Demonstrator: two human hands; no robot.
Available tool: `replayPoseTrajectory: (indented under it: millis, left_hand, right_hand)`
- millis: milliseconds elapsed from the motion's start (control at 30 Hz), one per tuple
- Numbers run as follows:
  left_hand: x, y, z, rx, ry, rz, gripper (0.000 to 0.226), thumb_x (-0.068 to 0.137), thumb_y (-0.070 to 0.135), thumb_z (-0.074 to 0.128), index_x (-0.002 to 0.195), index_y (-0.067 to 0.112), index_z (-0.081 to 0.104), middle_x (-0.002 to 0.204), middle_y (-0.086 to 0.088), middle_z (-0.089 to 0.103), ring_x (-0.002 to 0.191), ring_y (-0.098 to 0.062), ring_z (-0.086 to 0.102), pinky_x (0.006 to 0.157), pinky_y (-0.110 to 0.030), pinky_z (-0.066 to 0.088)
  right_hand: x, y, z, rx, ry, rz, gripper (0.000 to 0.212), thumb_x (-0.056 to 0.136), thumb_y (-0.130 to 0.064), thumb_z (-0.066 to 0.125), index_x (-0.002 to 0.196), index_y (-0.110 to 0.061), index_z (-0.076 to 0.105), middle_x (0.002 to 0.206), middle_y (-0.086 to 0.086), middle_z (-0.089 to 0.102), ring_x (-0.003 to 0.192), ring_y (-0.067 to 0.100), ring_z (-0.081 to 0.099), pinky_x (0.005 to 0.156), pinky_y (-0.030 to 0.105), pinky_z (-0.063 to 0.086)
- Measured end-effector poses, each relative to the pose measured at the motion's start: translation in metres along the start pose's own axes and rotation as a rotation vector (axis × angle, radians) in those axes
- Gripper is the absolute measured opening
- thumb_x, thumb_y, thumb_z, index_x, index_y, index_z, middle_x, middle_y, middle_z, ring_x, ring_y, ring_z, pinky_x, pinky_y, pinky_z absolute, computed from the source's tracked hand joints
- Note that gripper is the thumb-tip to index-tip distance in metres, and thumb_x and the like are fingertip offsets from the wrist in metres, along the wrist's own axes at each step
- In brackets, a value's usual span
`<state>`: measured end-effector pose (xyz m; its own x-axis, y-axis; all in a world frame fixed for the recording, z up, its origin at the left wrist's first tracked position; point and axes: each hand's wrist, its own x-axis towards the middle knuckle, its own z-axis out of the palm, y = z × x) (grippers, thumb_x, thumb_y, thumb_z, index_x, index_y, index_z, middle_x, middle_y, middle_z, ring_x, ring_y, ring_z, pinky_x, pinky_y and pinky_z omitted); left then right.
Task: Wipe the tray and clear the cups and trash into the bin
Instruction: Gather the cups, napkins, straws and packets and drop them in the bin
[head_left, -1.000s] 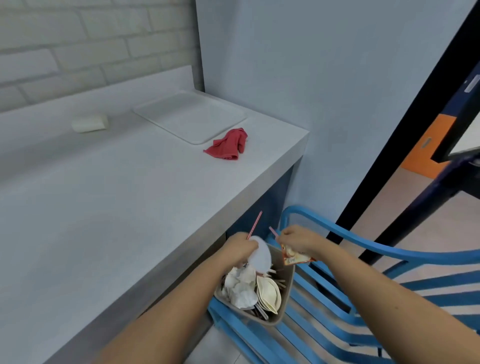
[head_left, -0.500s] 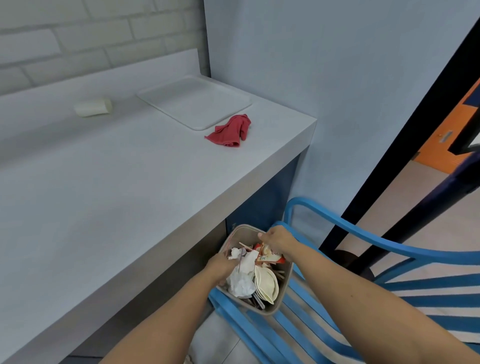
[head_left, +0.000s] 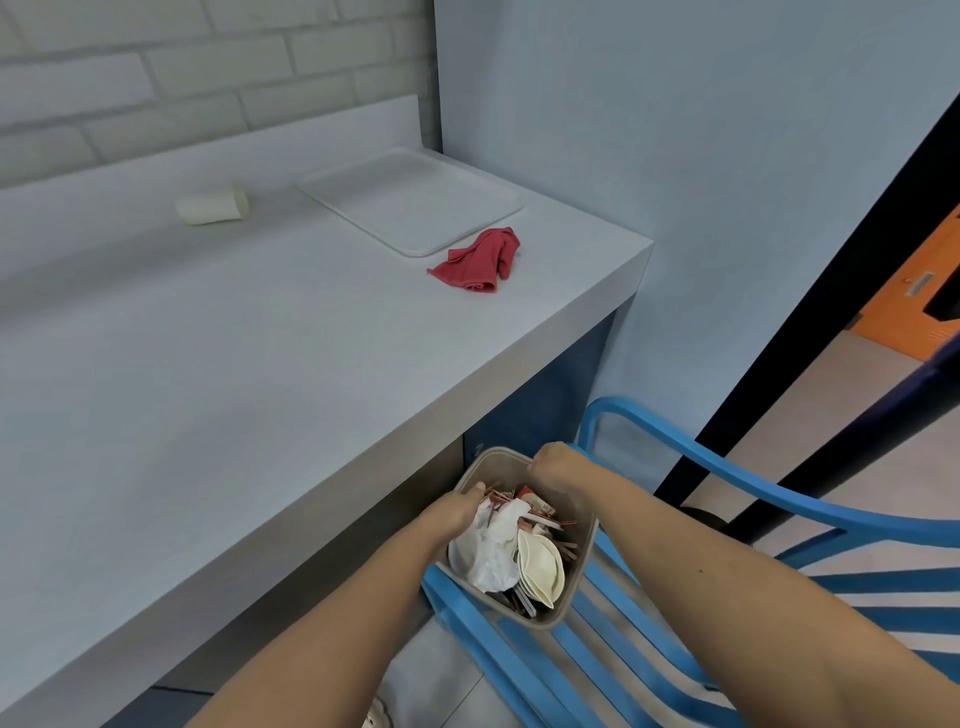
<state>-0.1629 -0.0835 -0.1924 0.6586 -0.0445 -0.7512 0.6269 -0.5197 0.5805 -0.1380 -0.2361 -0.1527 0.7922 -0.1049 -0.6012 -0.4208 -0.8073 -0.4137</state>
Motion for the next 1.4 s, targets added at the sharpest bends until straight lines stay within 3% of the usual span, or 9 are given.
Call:
replayPoseTrajectory:
  millis: [133,233,400,533,633,800,1033,1167,1400]
  left_hand:
    - [-0.027,0.023,-0.009,0.098,0.071,0.103,0.05,0.099,0.039,0.035,0.126,0.002,0.053,0.125,-0.016,0.058,0.113,-0.025,0.055,0.095,-0.032,0.044]
    - [-0.036,0.039,-0.015,0.204,0.09,0.22,0.032,0.096,0.028,0.043,0.107,0.002,0.06,0.103,-0.018,0.063,0.091,-0.022,0.058,0.087,-0.035,0.047]
    - [-0.057,0.07,-0.035,0.387,0.149,0.366,0.024,0.091,0.012,0.05,0.106,-0.001,0.063,0.102,-0.019,0.07,0.097,-0.031,0.066,0.089,-0.041,0.053]
    - [-0.082,0.095,-0.064,0.349,0.267,0.427,0.021,0.094,0.014,0.048,0.104,0.001,0.06,0.099,-0.018,0.069,0.073,-0.024,0.065,0.071,-0.031,0.053]
    - [-0.093,0.109,-0.1,0.304,0.405,0.559,0.01,0.09,0.017,0.052,0.095,0.009,0.051,0.1,-0.014,0.064,0.075,-0.024,0.058,0.071,-0.036,0.051]
    - [-0.094,0.115,-0.174,0.217,0.578,0.62,0.019,0.087,0.013,0.053,0.094,0.012,0.036,0.091,-0.011,0.056,0.07,-0.021,0.049,0.062,-0.03,0.04]
    - [-0.069,0.107,-0.283,0.223,0.792,0.602,0.018,0.083,0.002,0.049,0.088,0.011,0.034,0.093,-0.005,0.042,0.073,-0.018,0.04,0.059,-0.025,0.031]
    - [-0.047,0.098,-0.344,0.228,0.815,0.556,0.023,0.086,0.006,0.051,0.105,0.009,0.04,0.11,-0.007,0.042,0.088,-0.022,0.047,0.072,-0.03,0.04]
    - [-0.007,0.098,-0.435,0.354,0.817,0.481,0.06,0.086,0.015,0.055,0.14,0.015,0.027,0.139,-0.007,0.032,0.122,-0.028,0.042,0.094,-0.037,0.043]
  right_hand:
    - [-0.004,-0.011,-0.015,-0.111,-0.014,0.001,0.02,0.093,-0.008,0.044,0.103,-0.002,0.06,0.098,0.012,0.061,0.084,0.021,0.058,0.066,0.022,0.05]
    - [-0.011,-0.028,-0.027,-0.16,-0.105,0.008,0.029,0.093,-0.011,0.052,0.118,0.001,0.059,0.109,0.017,0.068,0.094,0.026,0.068,0.085,0.034,0.056]
    - [-0.036,-0.076,-0.058,-0.296,-0.217,-0.036,0.034,0.097,-0.023,0.048,0.119,0.002,0.054,0.067,0.011,0.067,0.05,0.015,0.055,0.049,0.022,0.047]
    - [-0.06,-0.126,-0.087,-0.453,-0.167,-0.139,0.016,0.092,-0.014,0.054,0.079,-0.005,0.057,0.037,0.002,0.055,0.042,0.013,0.042,0.037,0.018,0.032]
    - [-0.071,-0.166,-0.101,-0.507,-0.1,-0.243,0.019,0.09,-0.01,0.054,0.071,-0.008,0.055,0.051,0.005,0.054,0.043,0.014,0.036,0.043,0.021,0.031]
    - [-0.067,-0.229,-0.102,-0.468,0.018,-0.375,0.008,0.093,-0.015,0.051,0.09,-0.01,0.056,0.058,0.003,0.052,0.047,0.013,0.041,0.046,0.021,0.032]
    - [-0.037,-0.307,-0.081,-0.343,0.036,-0.489,0.026,0.091,-0.016,0.05,0.108,0.0,0.062,0.08,0.011,0.06,0.066,0.023,0.055,0.054,0.024,0.043]
    - [-0.01,-0.353,-0.069,-0.258,0.01,-0.492,0.027,0.09,-0.017,0.052,0.11,0.0,0.06,0.099,0.017,0.062,0.078,0.027,0.056,0.056,0.025,0.046]
    - [0.042,-0.429,-0.05,-0.081,-0.034,-0.473,0.016,0.091,-0.015,0.053,0.103,-0.006,0.059,0.097,0.011,0.05,0.083,0.025,0.05,0.054,0.023,0.042]
